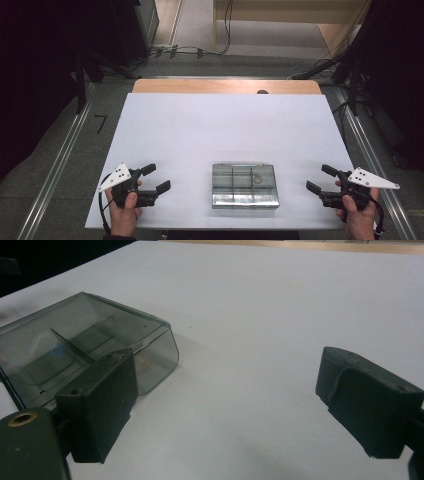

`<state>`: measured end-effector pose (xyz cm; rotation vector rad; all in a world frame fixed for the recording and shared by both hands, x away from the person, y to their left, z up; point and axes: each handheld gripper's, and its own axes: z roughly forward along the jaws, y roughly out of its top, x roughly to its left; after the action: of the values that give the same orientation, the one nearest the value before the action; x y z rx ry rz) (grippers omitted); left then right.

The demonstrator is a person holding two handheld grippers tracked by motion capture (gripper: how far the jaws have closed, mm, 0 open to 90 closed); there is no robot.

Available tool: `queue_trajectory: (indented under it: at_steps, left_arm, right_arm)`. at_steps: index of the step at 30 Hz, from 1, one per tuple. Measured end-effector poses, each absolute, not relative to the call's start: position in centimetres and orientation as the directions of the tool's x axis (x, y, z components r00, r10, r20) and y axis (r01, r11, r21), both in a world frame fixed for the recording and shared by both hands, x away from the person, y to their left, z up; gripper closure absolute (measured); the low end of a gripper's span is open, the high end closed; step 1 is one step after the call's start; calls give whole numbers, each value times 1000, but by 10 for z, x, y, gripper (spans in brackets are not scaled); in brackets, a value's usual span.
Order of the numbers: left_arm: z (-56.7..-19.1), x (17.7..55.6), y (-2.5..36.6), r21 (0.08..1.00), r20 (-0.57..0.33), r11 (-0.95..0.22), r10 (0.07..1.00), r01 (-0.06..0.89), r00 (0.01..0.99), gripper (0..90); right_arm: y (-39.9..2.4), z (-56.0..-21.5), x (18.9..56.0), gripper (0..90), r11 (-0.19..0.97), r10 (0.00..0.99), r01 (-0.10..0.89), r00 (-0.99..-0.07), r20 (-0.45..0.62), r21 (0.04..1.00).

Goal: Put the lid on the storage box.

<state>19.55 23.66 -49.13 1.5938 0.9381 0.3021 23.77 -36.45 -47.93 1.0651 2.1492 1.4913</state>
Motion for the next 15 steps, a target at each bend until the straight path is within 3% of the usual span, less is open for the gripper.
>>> queue_trajectory:
  at_steps: [12,15]
  left_arm:
    - [-497,196,262,921,-287,41,746,388,601,11]
    - [-498,196,264,923,-280,42,755,383,593,11]
  right_arm:
    - [-376,-485,243,72,160,740,414,-651,169,896]
    - [-378,-485,244,15,162,733,407,-659,167,899]
